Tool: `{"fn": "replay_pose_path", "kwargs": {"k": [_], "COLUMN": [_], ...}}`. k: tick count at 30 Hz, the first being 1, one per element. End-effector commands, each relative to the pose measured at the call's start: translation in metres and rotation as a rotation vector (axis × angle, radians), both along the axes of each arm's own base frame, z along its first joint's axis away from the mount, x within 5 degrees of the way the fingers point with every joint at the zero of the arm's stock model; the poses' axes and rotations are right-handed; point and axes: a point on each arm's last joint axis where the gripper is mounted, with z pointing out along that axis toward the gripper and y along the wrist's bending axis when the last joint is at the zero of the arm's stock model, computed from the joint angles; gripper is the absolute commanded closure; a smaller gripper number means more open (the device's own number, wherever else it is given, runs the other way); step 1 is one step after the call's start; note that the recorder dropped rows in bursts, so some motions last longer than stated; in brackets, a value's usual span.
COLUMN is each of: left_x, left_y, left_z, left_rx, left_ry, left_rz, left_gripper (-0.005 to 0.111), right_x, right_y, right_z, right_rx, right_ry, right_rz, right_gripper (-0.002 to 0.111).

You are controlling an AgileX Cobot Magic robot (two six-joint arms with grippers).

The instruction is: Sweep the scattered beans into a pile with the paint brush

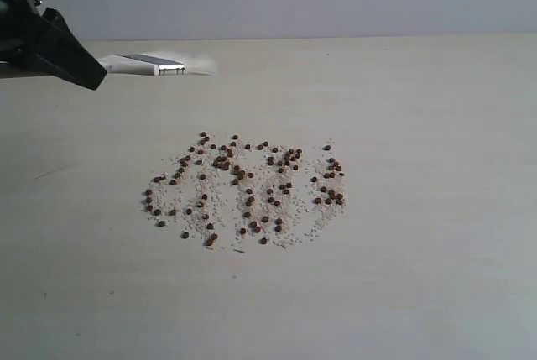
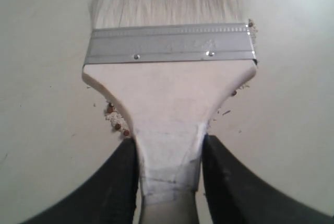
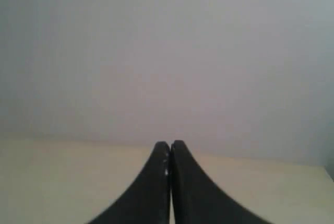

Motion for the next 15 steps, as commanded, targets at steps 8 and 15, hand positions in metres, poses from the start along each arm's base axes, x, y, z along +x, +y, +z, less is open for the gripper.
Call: {"fn": "replay_pose_path", "kwargs": {"k": [8, 15], "left_x": [0.023, 0.044], "left_y": [-0.01, -0.059], "left_z": [-0.007, 0.002], "left_rx": [-0.024, 0.078], "left_ry": [0.129, 0.081], "left_rz": [-0.037, -0.111], "left_gripper": [0.107, 0.107], "right_x": [0.032, 0.037], "right_y": [0.05, 0.08], "right_z": [-0.049, -0.057], "right_rx": [-0.28, -0.489], "right_ry": [0.181, 0.124], "right_rz": [0.759, 0.826], "right_gripper": [0.108, 0.108]}}
